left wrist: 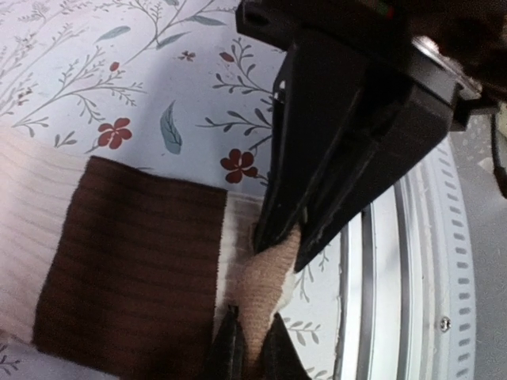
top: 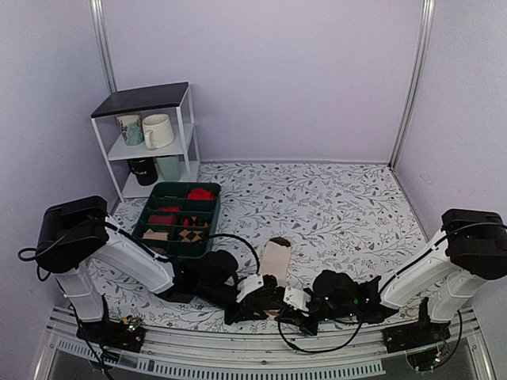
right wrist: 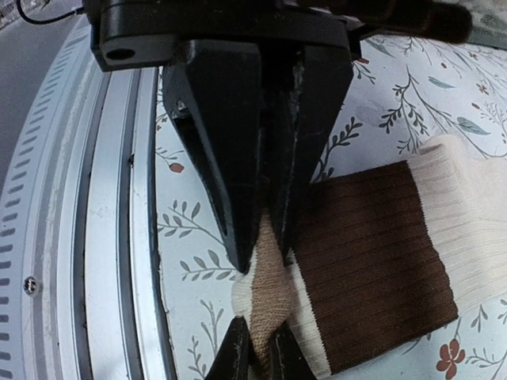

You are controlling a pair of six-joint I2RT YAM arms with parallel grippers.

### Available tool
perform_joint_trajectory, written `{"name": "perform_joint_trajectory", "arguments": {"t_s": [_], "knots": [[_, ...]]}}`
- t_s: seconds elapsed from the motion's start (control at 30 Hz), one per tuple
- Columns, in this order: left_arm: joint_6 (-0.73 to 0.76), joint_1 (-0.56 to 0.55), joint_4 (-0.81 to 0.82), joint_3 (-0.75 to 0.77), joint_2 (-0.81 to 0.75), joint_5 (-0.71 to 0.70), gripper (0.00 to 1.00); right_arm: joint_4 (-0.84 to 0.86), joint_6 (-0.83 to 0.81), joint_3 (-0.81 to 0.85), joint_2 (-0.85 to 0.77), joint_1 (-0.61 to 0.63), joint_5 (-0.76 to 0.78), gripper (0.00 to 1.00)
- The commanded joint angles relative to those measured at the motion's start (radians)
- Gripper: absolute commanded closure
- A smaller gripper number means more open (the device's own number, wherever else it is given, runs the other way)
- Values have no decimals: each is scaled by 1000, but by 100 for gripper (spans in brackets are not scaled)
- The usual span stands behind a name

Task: Roll the socks
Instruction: Roll the sock at the center of the board.

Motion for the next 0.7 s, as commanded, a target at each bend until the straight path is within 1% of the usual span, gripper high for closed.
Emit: {"name": "perform_joint_trajectory", "arguments": {"t_s": [0.0,0.03,0.13,0.2,0.27,0.33,0.43,0.53,0.67], "knots": [[43,-14,-107,-61,-32,-133,84,-81,169,-1,63,-6,-63,94],[53,-16,-89,-76,-70,-178,82,-81,194,-3,65,-11,-75,94],[92,-29,-12,-140,-209,-338,81,-72,236,-18,56,-27,-118,94],[123,-32,52,-194,-301,-404,74,-68,256,-24,58,-52,-159,94],[182,-33,117,-248,-378,-410,73,-61,274,-26,68,-77,-205,95],[252,-42,171,-291,-426,-371,71,-71,292,-8,87,-108,-267,94],[355,-71,232,-323,-440,-379,70,-143,313,43,115,-144,-348,94],[433,-87,217,-295,-412,-364,69,-245,324,97,132,-184,-423,94],[505,-102,174,-235,-330,-348,69,-317,342,129,141,-244,-521,94]]}}
